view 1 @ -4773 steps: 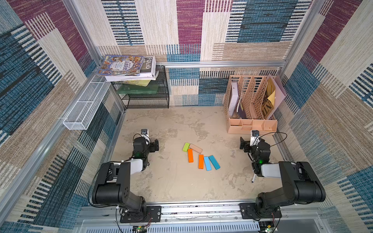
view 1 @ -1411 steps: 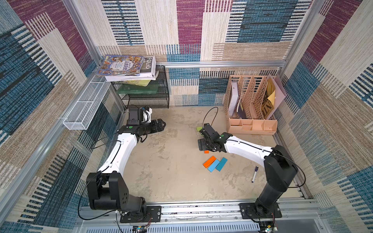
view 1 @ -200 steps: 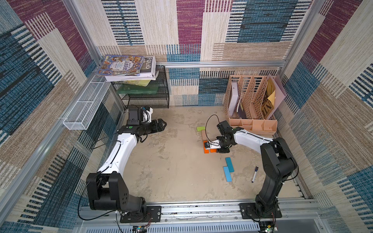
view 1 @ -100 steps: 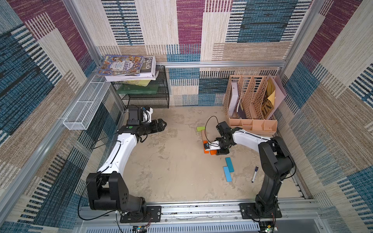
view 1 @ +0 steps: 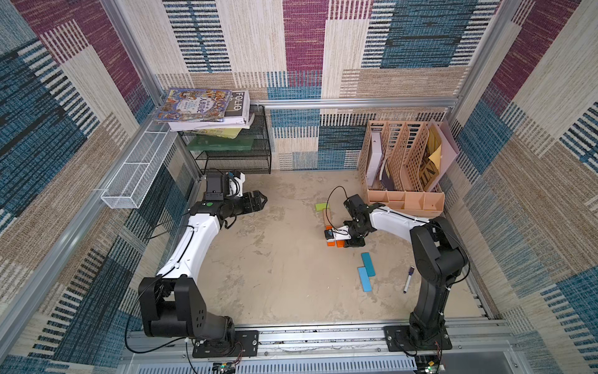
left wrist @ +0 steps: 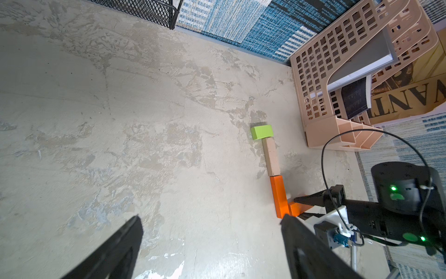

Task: Assemble a giraffe with building blocks
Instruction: Assemble the building block at the center of the board.

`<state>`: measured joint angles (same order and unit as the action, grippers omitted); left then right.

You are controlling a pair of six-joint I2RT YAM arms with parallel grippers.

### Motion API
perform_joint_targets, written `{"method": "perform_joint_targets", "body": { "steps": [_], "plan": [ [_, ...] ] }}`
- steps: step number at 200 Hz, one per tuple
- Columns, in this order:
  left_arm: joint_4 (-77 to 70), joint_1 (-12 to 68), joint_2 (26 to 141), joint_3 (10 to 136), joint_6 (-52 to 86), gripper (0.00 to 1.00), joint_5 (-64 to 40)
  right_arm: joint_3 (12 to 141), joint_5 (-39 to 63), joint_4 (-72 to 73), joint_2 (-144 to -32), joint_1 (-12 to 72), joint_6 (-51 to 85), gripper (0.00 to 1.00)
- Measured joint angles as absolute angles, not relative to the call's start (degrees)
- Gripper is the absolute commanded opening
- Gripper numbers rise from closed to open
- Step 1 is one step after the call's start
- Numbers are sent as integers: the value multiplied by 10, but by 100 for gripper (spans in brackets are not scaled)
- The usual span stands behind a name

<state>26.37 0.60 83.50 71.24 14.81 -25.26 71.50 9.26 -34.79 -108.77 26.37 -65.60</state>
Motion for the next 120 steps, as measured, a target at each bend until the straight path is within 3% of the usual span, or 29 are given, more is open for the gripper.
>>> {"method": "perform_joint_targets", "body": {
  "steps": [120],
  "plan": [
    [264, 6, 835, 712, 148, 93, -253, 734, 93, -355, -1105, 273, -650, 39]
  ]
}}
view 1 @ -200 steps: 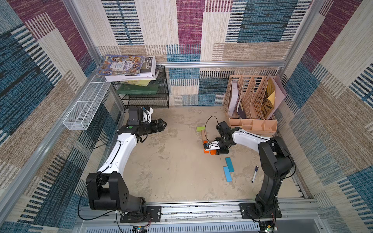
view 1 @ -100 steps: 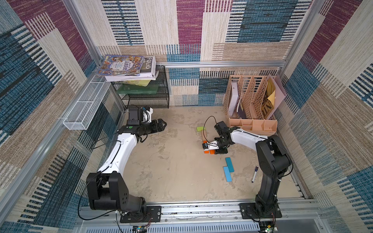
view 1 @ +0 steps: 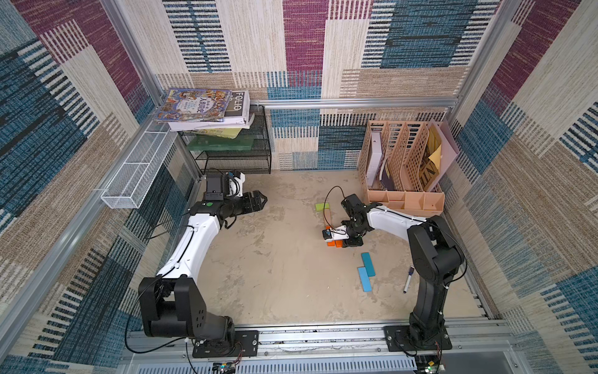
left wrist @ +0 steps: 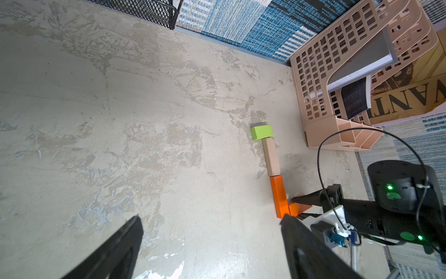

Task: Assemble a giraffe with building blocks
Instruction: Assemble the building block at the center of the board.

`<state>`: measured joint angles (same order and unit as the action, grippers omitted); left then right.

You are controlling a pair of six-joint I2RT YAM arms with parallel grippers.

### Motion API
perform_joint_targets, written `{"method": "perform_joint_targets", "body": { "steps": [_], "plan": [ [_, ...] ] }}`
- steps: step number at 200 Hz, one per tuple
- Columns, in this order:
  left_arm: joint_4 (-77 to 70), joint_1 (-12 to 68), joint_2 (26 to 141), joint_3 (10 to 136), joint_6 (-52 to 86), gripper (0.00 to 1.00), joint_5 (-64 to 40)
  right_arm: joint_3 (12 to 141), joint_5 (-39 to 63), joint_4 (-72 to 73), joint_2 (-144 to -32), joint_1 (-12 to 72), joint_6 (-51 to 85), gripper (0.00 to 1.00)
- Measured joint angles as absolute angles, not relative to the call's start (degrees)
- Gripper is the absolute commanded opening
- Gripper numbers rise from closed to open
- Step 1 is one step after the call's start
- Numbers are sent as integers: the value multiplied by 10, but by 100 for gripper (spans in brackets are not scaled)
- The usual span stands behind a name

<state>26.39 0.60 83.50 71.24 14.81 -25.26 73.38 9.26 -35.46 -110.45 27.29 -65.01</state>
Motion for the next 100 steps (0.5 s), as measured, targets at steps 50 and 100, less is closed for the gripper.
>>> {"method": "perform_joint_targets", "body": {
  "steps": [50, 100],
  "plan": [
    [264, 6, 835, 712, 148, 93, -253, 740, 93, -362, -1109, 273, -642, 38],
    [264, 6, 835, 712, 148, 93, -253, 742, 92, -365, -1110, 273, -640, 37]
  ]
}}
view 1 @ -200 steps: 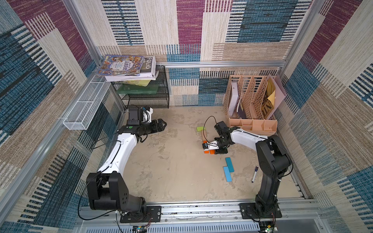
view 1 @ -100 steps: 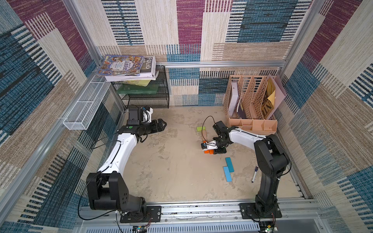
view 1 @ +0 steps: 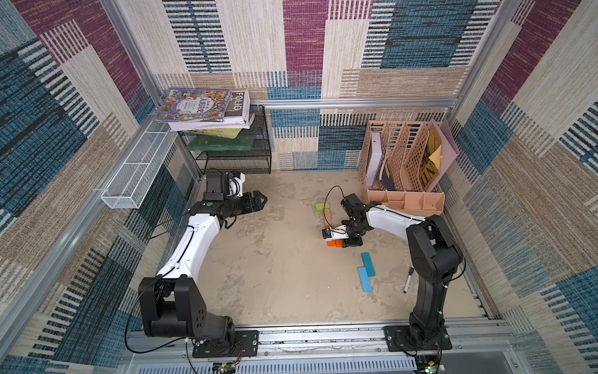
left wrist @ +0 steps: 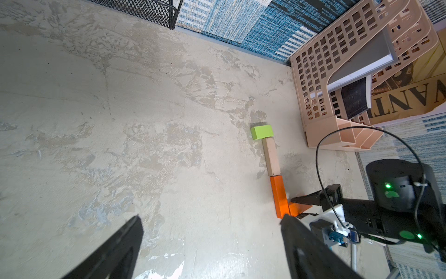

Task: Assemble a giraffe with building blocks
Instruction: Assemble the building block at the center of the board.

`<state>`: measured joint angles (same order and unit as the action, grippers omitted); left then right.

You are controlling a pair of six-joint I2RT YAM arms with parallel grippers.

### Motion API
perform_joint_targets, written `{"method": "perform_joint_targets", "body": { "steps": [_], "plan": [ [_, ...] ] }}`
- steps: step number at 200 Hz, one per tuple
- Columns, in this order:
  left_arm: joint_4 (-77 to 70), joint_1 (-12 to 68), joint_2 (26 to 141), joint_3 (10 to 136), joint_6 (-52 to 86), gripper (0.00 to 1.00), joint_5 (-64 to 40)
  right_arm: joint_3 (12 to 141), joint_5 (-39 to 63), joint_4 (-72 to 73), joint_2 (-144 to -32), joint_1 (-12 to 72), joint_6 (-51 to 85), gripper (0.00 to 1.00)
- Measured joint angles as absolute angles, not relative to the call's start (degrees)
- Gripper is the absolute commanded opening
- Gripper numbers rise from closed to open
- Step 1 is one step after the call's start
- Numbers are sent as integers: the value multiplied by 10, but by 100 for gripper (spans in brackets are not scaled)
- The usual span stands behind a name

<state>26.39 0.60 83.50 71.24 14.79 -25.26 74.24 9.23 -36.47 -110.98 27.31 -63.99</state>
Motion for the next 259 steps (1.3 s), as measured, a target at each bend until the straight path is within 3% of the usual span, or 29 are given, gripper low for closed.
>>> {"method": "perform_joint_targets", "body": {
  "steps": [259],
  "plan": [
    [264, 6, 836, 712, 148, 93, -253, 764, 97, -369, -1126, 271, -617, 39]
  ]
}}
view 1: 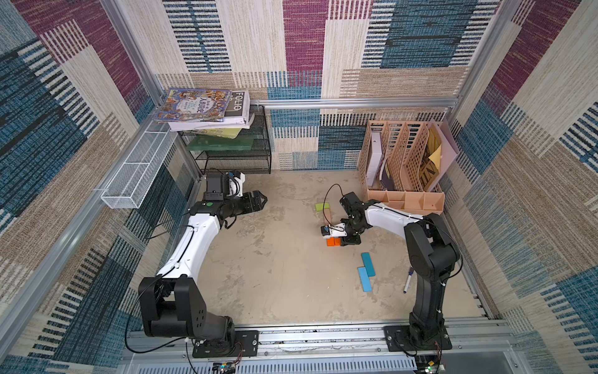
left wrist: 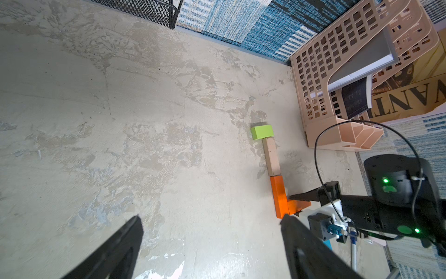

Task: Assemble a giraffe with building blocks
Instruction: Assemble the building block at the center of the board.

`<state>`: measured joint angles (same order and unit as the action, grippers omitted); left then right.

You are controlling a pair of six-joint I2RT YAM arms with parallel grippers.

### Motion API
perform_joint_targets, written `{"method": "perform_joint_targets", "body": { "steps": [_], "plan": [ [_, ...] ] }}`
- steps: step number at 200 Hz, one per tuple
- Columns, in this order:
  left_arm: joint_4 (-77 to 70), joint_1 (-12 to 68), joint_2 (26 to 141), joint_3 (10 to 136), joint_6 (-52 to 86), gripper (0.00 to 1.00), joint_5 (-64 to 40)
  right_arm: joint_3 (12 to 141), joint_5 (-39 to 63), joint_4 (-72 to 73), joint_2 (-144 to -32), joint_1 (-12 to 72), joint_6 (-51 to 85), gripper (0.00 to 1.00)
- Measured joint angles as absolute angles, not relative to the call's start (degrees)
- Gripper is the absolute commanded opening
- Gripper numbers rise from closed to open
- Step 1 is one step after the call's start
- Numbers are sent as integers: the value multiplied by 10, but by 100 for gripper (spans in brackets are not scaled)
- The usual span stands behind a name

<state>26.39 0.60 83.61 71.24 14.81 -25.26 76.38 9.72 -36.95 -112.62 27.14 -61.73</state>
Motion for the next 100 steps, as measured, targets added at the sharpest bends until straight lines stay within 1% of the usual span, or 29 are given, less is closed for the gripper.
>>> {"method": "perform_joint_targets", "body": {
  "steps": [15, 26, 30, 42, 48, 72, 89, 100],
  "plan": [
    [264, 6, 836, 712, 148, 93, -253, 764, 97, -369, -1126, 272, -617, 42],
    [264, 6, 837, 712, 148, 93, -253, 764, 98, -368, -1126, 272, -616, 45],
    [264, 6, 837, 712, 148, 93, -253, 764, 99, -367, -1126, 272, -616, 48],
    [264, 6, 838, 712, 148, 93, -253, 764, 97, -363, -1126, 271, -616, 60],
    [264, 6, 838, 712, 148, 93, -253, 762, 95, -357, -1125, 271, -616, 62],
    [264, 6, 838, 712, 148, 93, -253, 753, 101, -345, -1118, 271, -616, 64],
    [264, 6, 838, 712, 148, 93, -253, 743, 99, -341, -1109, 270, -616, 70],
    [264, 6, 838, 712, 148, 93, -253, 737, 90, -341, -1101, 268, -618, 71]
  ]
}}
